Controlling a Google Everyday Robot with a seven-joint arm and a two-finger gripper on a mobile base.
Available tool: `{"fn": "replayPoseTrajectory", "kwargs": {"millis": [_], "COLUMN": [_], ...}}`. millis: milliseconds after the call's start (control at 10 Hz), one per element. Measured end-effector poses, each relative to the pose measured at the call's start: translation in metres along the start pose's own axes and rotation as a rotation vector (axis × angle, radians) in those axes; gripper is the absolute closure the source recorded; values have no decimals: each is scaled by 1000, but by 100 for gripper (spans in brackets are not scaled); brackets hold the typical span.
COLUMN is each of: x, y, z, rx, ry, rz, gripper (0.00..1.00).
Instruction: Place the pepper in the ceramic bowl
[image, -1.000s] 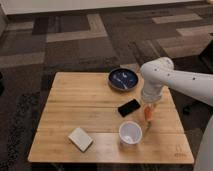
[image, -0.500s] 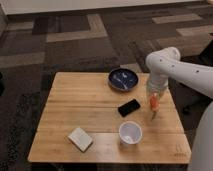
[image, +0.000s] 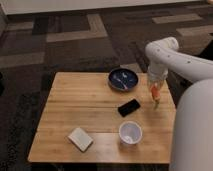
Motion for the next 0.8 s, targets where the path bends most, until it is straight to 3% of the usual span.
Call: {"fn": "replayPoseTrajectory", "kwargs": {"millis": [800], "x": [-9], "y": [0], "z": [2], "rx": [-3], "ry": [-6], "rz": [-9], "gripper": [100]}}
